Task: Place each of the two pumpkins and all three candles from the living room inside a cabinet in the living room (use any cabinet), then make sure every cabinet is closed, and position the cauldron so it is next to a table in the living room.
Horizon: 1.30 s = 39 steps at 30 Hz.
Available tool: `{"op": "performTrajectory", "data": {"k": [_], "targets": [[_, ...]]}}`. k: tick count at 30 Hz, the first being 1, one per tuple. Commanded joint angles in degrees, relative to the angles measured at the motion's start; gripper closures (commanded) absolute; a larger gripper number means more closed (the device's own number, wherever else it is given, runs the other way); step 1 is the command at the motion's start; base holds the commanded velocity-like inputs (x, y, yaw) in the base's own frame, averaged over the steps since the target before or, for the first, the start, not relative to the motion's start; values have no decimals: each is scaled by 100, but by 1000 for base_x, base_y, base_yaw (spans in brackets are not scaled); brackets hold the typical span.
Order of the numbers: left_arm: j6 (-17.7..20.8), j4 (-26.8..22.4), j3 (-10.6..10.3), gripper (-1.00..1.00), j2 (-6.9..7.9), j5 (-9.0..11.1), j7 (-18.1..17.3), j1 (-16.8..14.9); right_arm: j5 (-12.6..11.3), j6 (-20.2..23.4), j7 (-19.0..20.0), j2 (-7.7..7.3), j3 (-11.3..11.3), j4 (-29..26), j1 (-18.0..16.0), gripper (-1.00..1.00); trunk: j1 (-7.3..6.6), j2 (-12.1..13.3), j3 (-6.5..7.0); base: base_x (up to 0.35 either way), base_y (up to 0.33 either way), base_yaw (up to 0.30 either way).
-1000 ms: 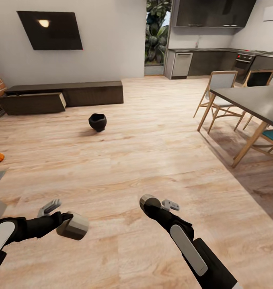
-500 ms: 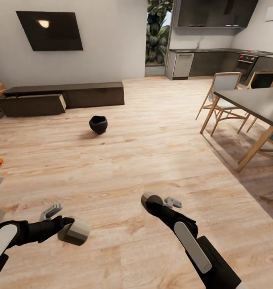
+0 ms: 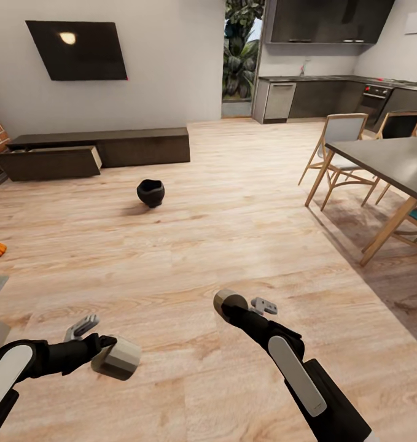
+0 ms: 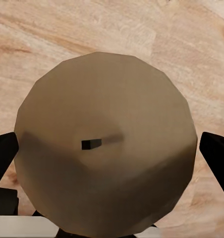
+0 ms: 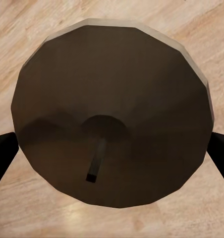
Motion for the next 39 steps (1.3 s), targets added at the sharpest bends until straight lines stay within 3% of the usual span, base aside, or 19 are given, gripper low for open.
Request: {"op": "performTrajectory", "data": {"k": [1, 6, 10, 13, 16, 19, 23, 24, 27, 33, 39], "targets": [[13, -1, 0, 100, -3, 54, 62, -4, -48, 1, -55, -7, 13, -7, -5, 100, -23, 39, 14, 0, 0, 0], [1, 25, -17, 100, -7, -11, 128, -4, 10, -37, -55, -16, 46, 83, -5, 100, -133, 240, 104, 0, 0, 0], [-28, 122, -69, 100, -35, -387, 426, -9, 84, -94, -51, -19, 60, 533, -5, 100, -221, 400, 176, 0, 0, 0], [-57, 355, -116, 100, -274, -878, 551, -54, 285, -200, -48, -4, 69, 899, -5, 100, -286, 521, 229, 0, 0, 0], [-65, 587, -129, 100, -596, -1703, 581, -83, 626, -443, -47, 11, 86, 1215, -5, 100, -352, 641, 283, 0, 0, 0], [-107, 913, -131, 100, -863, -2367, 585, -103, 858, -576, -47, 20, 155, 1476, -5, 100, -418, 761, 337, 0, 0, 0], [-523, 1569, -131, 100, -1125, -3251, 571, -301, 986, -1062, -47, 24, 464, 1879, -5, 100, -506, 922, 409, 0, 0, 0], [-604, 1648, -131, 100, -1144, -3369, 559, -324, 993, -1171, -47, 24, 559, 1981, -5, 100, -528, 962, 427, 0, 0, 0], [-730, 1760, -131, 100, -1174, -3548, 533, -357, 1010, -1532, -47, 24, 843, 2361, -5, 100, -594, 1082, 481, 0, 0, 0], [-792, 1788, -134, 100, -1188, -3592, 517, -366, 1058, -2053, -52, 20, 984, 2880, -5, 100, -726, 1323, 588, 0, 0, 0], [-796, 1789, -261, 100, -1384, -3595, 516, -365, 1246, -2322, -58, 22, 1228, 2993, -5, 100, -858, 1563, 696, 0, 0, 0]]}}
